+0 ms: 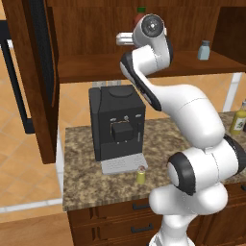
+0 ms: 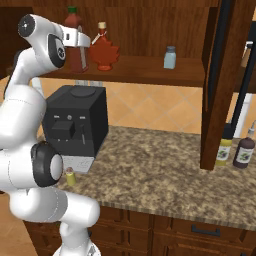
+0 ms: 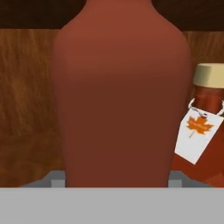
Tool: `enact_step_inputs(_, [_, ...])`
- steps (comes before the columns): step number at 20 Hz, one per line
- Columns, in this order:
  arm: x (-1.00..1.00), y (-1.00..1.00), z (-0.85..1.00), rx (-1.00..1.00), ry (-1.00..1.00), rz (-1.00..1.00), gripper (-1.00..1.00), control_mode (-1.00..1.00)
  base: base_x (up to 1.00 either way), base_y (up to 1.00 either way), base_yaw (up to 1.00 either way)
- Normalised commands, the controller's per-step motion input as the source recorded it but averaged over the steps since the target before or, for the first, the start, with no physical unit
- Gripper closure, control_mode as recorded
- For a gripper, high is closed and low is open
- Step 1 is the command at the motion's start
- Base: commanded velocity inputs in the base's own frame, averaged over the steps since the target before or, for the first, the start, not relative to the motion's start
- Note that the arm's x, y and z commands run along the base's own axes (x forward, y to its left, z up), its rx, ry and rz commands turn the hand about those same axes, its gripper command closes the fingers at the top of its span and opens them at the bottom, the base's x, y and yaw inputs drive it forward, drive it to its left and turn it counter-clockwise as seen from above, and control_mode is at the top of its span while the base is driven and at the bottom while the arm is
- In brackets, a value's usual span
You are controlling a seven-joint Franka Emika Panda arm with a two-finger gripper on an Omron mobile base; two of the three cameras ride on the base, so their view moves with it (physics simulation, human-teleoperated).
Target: Put the shaker and condiment bottle from the counter next to their counterparts in the cabinet.
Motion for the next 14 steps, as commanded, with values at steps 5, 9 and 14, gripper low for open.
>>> enact_step_inputs(5, [0.43, 0.0, -0.01, 0.02, 0.03, 0.0, 1.0, -1.0, 0.0, 0.0, 0.0])
enact_step_inputs(9, [0.39, 0.0, -0.04, 0.03, 0.02, 0.0, 1.0, -1.0, 0.0, 0.0, 0.0])
enact_step_inputs(14, [-0.02, 0.02, -0.05, 0.05, 0.01, 0.0, -1.0, -1.0, 0.0, 0.0, 0.0])
